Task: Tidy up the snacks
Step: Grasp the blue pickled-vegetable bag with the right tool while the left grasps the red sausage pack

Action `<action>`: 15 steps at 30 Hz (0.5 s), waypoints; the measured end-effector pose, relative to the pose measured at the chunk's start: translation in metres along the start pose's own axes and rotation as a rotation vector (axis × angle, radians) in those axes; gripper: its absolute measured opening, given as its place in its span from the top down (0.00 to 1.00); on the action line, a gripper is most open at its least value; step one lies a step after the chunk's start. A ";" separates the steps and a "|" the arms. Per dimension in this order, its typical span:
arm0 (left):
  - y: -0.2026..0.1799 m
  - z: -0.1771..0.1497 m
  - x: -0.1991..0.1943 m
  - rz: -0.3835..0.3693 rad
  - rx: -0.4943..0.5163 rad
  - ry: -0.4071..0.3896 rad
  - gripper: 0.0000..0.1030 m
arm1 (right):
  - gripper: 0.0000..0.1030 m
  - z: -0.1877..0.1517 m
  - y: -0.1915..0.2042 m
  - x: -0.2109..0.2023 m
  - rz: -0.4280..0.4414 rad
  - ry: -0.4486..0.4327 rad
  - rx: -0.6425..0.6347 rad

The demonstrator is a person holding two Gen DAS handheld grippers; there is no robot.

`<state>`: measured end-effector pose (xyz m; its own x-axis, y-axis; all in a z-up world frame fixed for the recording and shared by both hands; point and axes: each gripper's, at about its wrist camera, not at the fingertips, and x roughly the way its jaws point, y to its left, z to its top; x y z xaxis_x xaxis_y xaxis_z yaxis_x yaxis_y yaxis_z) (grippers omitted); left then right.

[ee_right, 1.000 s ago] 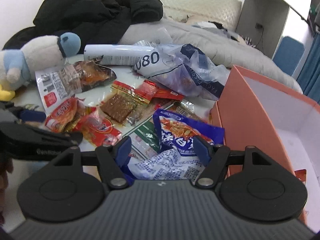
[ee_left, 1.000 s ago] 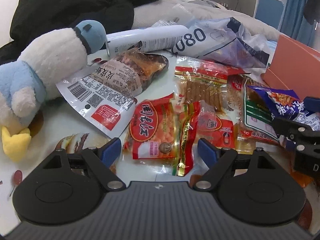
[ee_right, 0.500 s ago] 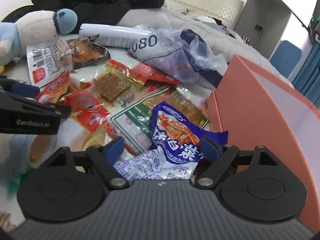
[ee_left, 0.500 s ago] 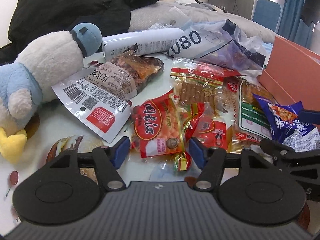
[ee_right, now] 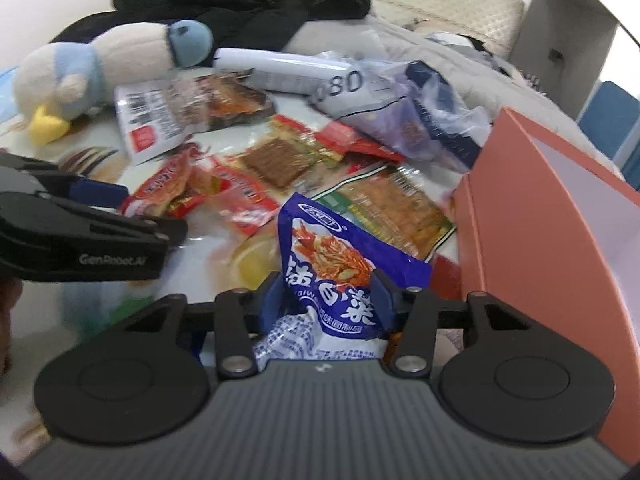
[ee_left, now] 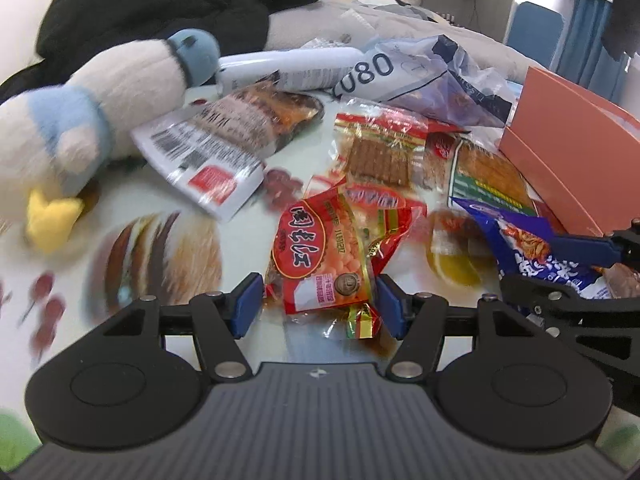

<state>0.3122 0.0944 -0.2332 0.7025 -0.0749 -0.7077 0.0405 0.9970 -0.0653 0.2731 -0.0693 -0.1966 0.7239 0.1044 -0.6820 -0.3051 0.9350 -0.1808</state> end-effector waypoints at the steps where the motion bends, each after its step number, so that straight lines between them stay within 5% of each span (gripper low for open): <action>1: 0.002 -0.005 -0.007 0.010 -0.017 0.003 0.35 | 0.51 -0.003 0.002 -0.005 0.014 0.003 -0.002; 15: 0.011 -0.078 -0.114 0.076 -0.164 0.037 0.35 | 0.57 -0.035 0.035 -0.079 0.185 -0.013 -0.065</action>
<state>0.1776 0.1123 -0.2083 0.6722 -0.0026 -0.7404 -0.1304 0.9839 -0.1219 0.1838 -0.0570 -0.1735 0.6596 0.2769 -0.6988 -0.4724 0.8758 -0.0988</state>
